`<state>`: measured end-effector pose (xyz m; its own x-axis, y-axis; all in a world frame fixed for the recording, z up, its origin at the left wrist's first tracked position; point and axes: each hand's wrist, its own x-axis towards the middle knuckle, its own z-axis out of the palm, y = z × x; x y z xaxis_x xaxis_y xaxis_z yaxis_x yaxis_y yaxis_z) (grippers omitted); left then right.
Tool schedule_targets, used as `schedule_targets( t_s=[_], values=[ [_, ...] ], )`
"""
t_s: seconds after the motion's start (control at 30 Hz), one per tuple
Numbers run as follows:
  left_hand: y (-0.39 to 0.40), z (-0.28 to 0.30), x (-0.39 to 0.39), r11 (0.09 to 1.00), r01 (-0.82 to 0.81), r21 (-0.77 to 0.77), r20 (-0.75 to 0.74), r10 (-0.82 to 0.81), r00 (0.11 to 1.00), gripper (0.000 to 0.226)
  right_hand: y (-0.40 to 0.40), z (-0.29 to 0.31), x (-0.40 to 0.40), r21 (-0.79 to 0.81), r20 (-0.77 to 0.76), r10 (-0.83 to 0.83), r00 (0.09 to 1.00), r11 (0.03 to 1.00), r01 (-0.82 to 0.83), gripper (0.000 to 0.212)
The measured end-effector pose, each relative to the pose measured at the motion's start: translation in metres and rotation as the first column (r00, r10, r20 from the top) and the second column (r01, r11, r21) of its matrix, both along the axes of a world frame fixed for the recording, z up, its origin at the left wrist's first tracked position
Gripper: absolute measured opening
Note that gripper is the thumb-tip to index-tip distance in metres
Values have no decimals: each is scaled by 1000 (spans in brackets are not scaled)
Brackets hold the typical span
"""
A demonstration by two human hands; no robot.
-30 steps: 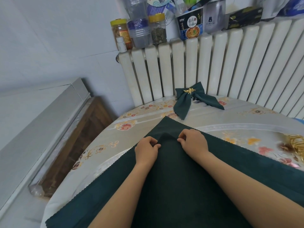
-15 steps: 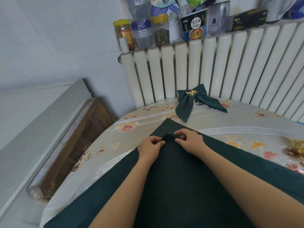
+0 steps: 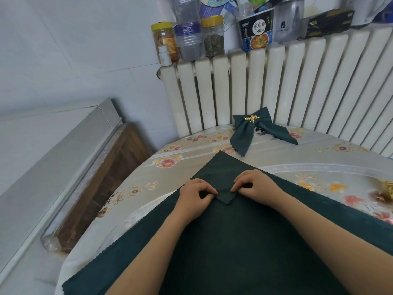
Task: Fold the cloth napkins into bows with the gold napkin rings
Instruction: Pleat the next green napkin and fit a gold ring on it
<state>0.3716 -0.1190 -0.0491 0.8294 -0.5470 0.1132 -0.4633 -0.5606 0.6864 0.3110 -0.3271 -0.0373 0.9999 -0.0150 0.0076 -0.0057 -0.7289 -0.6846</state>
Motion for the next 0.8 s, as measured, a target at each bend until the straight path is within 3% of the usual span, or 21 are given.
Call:
schedule_targets(
  t_s=[0.1,0.2,0.33,0.43,0.5,0.57,0.67,0.8],
  values=[
    [-2,1,-3,999,-15,43,39,13,999,29,6,-1,-1,-73,-7,-7,1000,997,7,21],
    [-8,6,-1,993,-20,113,21,18,1000,14,10,2,2,-120,-24,-22,999,993,19,7],
    [-16,11,6,980,-15,199,-80,32,996,18,16,6,9,-280,-79,-39,996,960,15,26],
    [-23,19,7,955,-14,296,-88,42,995,36,22,10,15,-339,-127,-72,989,941,25,38],
    [-24,27,3,915,34,401,-10,-33,999,33,28,13,13,-449,-98,-33,995,893,-15,31],
    [-24,33,-5,879,63,473,152,-152,977,22,32,15,4,-523,24,19,1000,853,-4,23],
    [-18,31,-19,886,56,461,356,-243,902,15,34,11,-13,-511,195,76,978,859,35,16],
    [-6,23,-37,907,65,417,393,-244,887,17,30,5,-33,-464,219,136,966,886,-19,13]
  ],
)
